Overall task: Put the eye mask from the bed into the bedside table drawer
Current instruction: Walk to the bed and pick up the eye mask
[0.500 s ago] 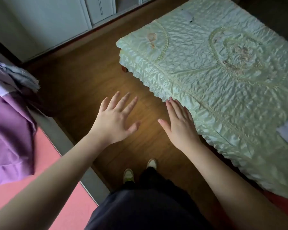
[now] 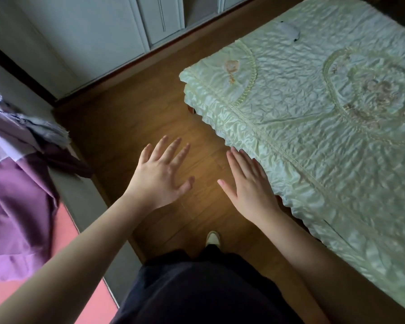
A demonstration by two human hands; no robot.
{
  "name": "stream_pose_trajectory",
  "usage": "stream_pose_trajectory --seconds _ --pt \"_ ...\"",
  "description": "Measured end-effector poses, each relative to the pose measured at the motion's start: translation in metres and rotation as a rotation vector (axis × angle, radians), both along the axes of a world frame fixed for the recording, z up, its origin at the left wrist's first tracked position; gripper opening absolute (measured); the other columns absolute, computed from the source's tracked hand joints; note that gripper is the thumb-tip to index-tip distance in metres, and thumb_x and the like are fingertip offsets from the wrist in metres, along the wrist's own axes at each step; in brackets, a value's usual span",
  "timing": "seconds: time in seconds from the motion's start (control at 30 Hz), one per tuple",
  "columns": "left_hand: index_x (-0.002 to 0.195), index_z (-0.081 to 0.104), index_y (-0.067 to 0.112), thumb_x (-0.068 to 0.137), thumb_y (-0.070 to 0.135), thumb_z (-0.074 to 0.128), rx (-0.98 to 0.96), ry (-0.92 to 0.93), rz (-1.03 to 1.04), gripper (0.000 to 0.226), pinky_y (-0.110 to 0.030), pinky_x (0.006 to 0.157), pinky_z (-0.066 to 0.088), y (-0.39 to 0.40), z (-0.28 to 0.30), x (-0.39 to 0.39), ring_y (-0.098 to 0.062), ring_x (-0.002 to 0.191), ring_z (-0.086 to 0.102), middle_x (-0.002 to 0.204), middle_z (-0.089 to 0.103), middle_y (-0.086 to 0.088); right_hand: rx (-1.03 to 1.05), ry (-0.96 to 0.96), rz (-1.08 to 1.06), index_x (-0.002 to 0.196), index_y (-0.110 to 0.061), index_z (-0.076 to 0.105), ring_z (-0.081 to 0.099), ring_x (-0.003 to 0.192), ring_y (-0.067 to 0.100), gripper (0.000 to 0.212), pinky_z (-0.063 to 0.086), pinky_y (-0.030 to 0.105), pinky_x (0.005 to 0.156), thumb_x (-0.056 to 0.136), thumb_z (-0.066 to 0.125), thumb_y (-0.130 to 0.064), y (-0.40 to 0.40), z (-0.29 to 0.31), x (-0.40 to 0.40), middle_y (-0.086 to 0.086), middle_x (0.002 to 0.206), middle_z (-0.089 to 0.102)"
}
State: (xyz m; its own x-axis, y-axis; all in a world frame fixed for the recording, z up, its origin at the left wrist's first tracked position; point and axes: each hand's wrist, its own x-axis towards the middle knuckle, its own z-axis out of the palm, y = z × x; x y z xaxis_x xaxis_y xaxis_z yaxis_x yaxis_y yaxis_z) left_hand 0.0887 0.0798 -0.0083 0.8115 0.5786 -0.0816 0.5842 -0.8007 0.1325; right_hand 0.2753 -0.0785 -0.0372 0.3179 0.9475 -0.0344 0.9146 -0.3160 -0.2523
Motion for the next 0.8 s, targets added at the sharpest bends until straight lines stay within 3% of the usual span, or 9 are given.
stream_pose_trajectory --seconds 0.27,0.47,0.8 --pt "0.153 0.020 0.030 0.086 0.072 0.025 0.011 0.035 0.043 0.079 -0.057 0.116 0.015 0.076 0.001 -0.001 -0.028 0.149 0.011 0.159 0.026 -0.002 0.006 0.021 0.082 0.153 -0.015 0.019 0.013 0.150 0.018 0.071 0.021 0.045 0.120 0.099 0.022 -0.060 0.092 -0.004 0.015 0.002 0.162 0.018" --pt "0.151 0.028 0.026 0.086 0.072 0.025 0.070 0.049 -0.004 0.080 -0.059 0.114 0.021 0.172 0.000 0.000 -0.031 0.147 0.020 0.156 0.034 -0.005 0.021 -0.050 0.136 0.153 -0.015 0.020 0.014 0.150 0.018 0.072 0.015 0.041 0.121 0.098 0.017 -0.061 0.188 -0.002 0.017 0.002 0.162 0.020" --pt "0.153 0.022 0.028 0.085 0.071 0.025 0.027 -0.004 -0.010 0.080 -0.056 0.117 0.014 0.318 0.014 0.032 -0.029 0.149 0.011 0.160 0.026 -0.002 0.084 -0.066 0.018 0.152 -0.012 0.026 0.018 0.149 0.019 0.068 0.017 0.041 0.121 0.099 0.031 -0.054 0.327 0.023 0.036 0.004 0.160 0.025"
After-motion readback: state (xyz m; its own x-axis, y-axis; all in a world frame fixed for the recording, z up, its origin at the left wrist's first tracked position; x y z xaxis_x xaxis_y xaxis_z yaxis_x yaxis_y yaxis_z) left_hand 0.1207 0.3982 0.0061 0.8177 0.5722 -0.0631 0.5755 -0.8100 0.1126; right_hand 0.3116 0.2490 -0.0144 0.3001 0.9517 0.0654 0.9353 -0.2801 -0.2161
